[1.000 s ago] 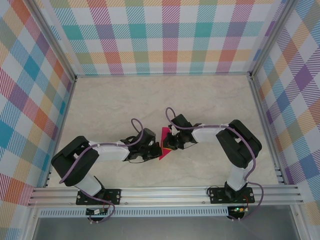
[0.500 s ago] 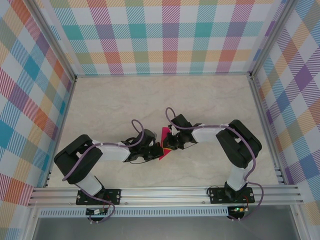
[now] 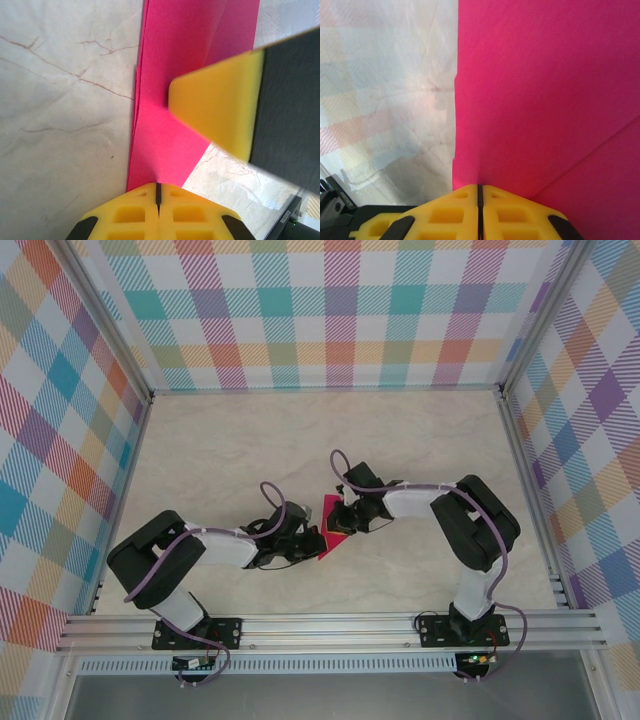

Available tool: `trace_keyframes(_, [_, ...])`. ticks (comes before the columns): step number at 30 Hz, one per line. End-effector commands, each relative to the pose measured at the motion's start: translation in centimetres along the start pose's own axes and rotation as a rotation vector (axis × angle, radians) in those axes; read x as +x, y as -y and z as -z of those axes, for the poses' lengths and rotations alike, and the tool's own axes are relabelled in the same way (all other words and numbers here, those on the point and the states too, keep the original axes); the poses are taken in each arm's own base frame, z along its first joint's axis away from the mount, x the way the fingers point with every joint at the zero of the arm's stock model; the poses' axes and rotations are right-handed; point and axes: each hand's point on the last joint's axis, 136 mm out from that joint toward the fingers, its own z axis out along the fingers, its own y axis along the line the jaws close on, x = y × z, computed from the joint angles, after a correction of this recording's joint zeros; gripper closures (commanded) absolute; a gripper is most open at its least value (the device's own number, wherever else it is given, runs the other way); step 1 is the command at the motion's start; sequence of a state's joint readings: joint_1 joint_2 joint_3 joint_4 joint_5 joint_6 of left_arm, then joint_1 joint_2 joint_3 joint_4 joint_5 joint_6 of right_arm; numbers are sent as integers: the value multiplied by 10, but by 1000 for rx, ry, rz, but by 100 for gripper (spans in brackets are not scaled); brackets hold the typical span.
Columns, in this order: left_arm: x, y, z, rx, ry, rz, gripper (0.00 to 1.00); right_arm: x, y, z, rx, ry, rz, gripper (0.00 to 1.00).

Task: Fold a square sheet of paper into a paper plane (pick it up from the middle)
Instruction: Fourth fold the wing at the center of the table.

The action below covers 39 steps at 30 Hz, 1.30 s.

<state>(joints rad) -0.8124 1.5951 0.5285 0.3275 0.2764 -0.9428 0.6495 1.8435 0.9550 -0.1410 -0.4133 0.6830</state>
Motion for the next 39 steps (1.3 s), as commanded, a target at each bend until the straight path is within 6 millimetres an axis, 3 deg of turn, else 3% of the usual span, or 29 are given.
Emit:
trace_keyframes(1, [41,-70,0,-219,-116,84,100,-26,21,4,45,55,12,91])
trace_keyframes(14, [44,-73,1,-225,-128,99,100,-83,60,28,70,143,-21,91])
trace_keyframes(19, [43,-72,2,-226,-128,94,100,-107,61,40,62,191,-20,90])
trace_keyframes(23, [39,-63,3,-210,-119,81,100,-115,42,54,13,226,5,89])
trace_keyframes(26, [29,-41,4,-156,-102,55,100,-109,25,71,-42,261,11,86])
trace_keyframes(29, [15,-9,8,-81,-70,16,95,-93,19,84,-75,282,-20,77])
trace_keyframes(33, [-8,26,22,-38,2,-41,77,-66,23,89,-108,271,-109,58])
trace_keyframes(35, [-21,30,34,-76,56,-65,67,-53,19,87,-145,247,-139,52])
trace_keyframes(39, [-47,13,61,-223,201,-78,51,-34,9,76,-162,204,-173,46])
